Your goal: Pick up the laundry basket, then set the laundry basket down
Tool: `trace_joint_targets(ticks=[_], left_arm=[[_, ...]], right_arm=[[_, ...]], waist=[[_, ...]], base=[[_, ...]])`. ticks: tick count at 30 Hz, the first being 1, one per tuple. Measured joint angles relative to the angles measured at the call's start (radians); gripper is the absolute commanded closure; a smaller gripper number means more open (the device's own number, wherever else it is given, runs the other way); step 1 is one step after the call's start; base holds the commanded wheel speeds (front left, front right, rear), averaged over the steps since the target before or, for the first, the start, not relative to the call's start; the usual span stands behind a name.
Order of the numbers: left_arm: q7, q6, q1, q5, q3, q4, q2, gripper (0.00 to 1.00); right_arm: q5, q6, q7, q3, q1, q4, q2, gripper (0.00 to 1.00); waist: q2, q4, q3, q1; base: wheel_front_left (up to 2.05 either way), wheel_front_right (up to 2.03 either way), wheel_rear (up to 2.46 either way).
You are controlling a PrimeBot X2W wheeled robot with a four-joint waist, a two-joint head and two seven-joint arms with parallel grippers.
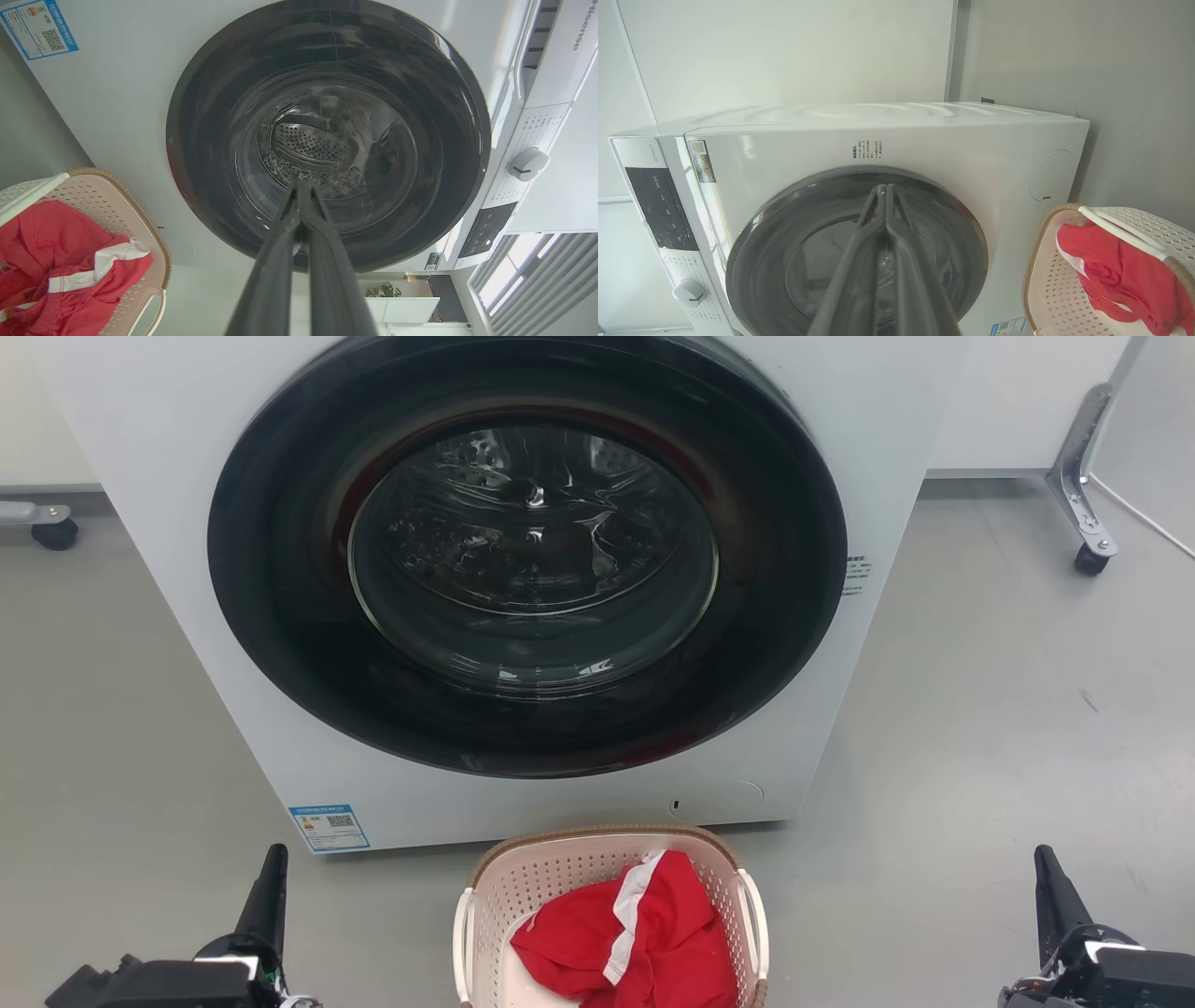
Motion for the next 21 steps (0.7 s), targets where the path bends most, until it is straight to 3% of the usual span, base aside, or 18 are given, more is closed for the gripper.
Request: trace_joint_targets(ticks=[21], left_arm=[[0.009, -0.007, 0.000, -0.037, 0.007, 0.003, -0.006, 1.00]], right_arm=[[0.033, 0.006, 0.008, -0.009, -0.014, 0.002, 0.004, 1.00]], waist=[[0.0000, 0.000, 0.000, 0.0000]], base=[[0.00, 0.00, 0.00]])
